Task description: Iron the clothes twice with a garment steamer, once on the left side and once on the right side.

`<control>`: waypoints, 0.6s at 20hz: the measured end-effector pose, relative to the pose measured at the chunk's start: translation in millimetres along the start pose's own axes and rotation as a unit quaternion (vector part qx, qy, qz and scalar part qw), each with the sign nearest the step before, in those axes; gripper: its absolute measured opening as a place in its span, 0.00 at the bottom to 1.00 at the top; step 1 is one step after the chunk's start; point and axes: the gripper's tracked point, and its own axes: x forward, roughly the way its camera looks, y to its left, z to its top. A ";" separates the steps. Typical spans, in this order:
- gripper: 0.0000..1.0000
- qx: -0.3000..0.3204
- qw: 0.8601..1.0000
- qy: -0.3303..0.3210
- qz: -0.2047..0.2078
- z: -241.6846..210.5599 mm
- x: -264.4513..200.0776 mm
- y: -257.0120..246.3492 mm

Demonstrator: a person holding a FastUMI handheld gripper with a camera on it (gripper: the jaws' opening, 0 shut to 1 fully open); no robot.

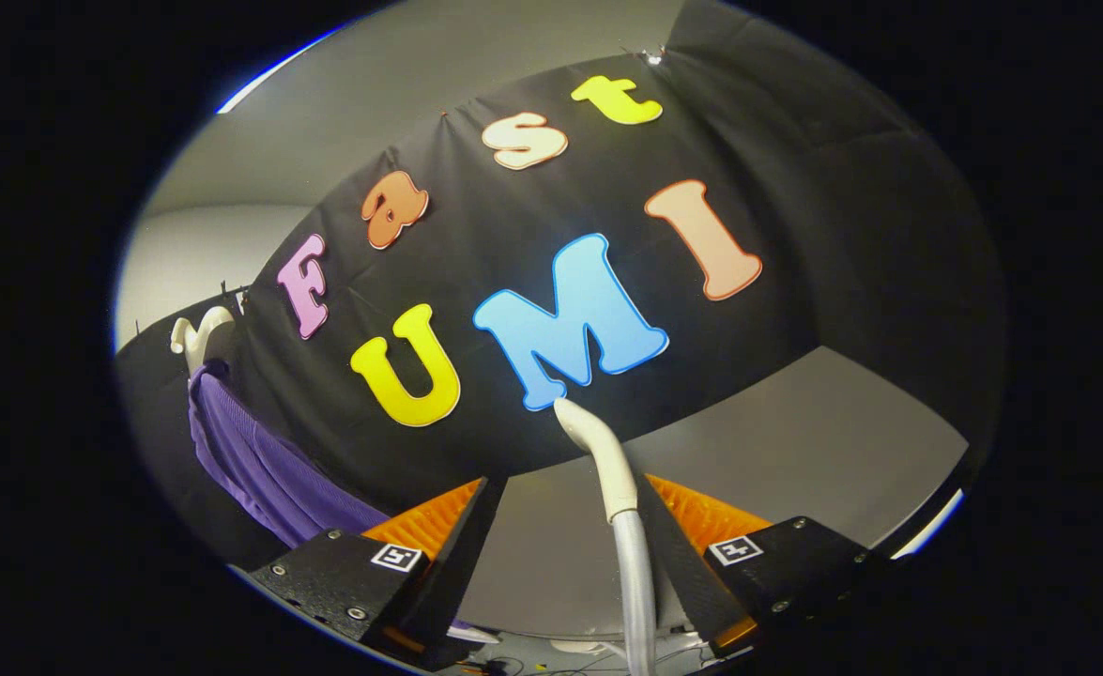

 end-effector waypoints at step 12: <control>0.95 0.034 0.994 0.100 0.016 -19.8 96.1 -27.5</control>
